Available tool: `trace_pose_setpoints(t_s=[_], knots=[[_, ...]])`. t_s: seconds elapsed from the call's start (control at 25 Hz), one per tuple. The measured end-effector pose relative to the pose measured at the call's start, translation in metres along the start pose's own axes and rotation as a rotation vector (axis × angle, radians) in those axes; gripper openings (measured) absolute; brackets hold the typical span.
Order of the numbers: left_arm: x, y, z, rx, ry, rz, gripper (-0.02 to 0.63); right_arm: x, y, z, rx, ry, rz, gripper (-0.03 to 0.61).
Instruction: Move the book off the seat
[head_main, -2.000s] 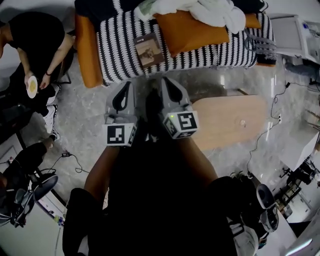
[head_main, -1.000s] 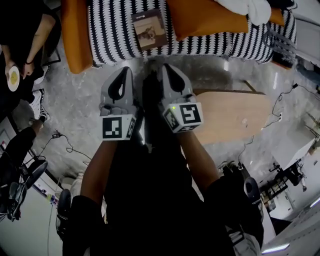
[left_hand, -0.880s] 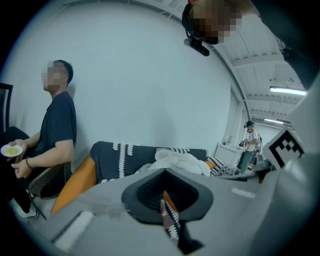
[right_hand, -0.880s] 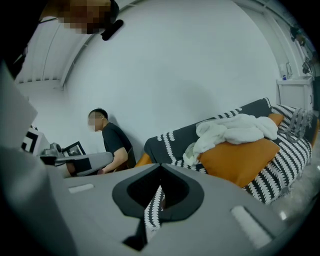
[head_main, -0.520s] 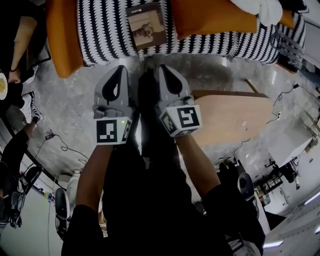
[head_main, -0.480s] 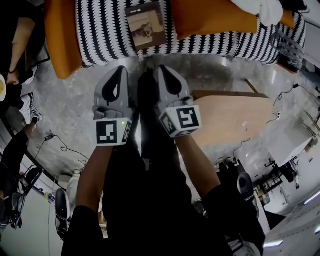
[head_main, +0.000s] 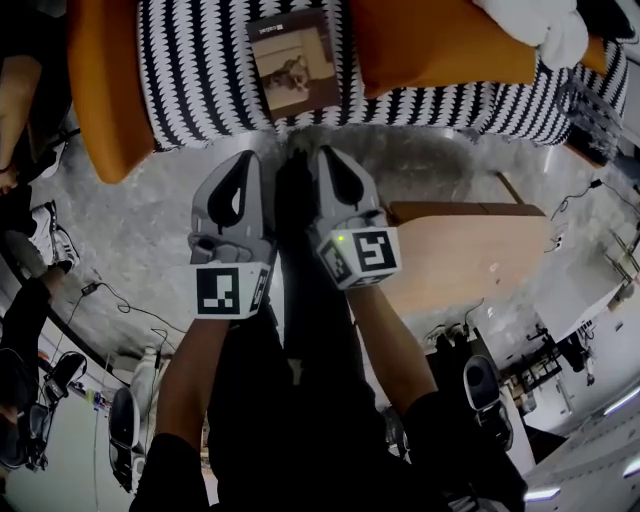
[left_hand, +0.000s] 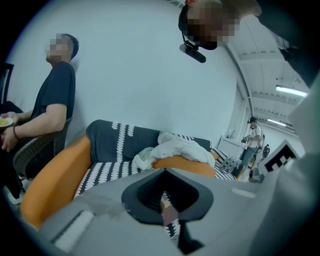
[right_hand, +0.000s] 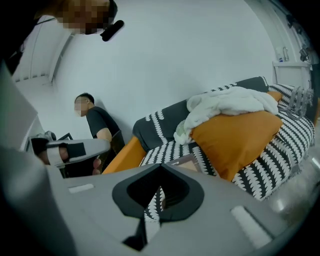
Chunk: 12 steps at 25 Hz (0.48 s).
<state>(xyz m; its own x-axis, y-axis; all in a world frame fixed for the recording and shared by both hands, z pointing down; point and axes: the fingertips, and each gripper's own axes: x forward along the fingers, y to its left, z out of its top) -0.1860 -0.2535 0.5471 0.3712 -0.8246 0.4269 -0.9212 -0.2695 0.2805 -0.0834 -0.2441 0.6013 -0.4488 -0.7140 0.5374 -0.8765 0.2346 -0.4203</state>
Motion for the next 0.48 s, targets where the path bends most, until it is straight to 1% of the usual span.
trace_pose_setpoints(t_s=[0.2,0.48], knots=[[0.008,0.004,-0.017,-0.007,0.027,0.002,0.006,0.023,-0.018,-0.025,0.008,0.029,-0.012,0.008],[0.014,0.014,-0.040,-0.038,0.033,0.019,0.006,0.052,-0.035,-0.059,0.013,0.061,-0.019,0.008]])
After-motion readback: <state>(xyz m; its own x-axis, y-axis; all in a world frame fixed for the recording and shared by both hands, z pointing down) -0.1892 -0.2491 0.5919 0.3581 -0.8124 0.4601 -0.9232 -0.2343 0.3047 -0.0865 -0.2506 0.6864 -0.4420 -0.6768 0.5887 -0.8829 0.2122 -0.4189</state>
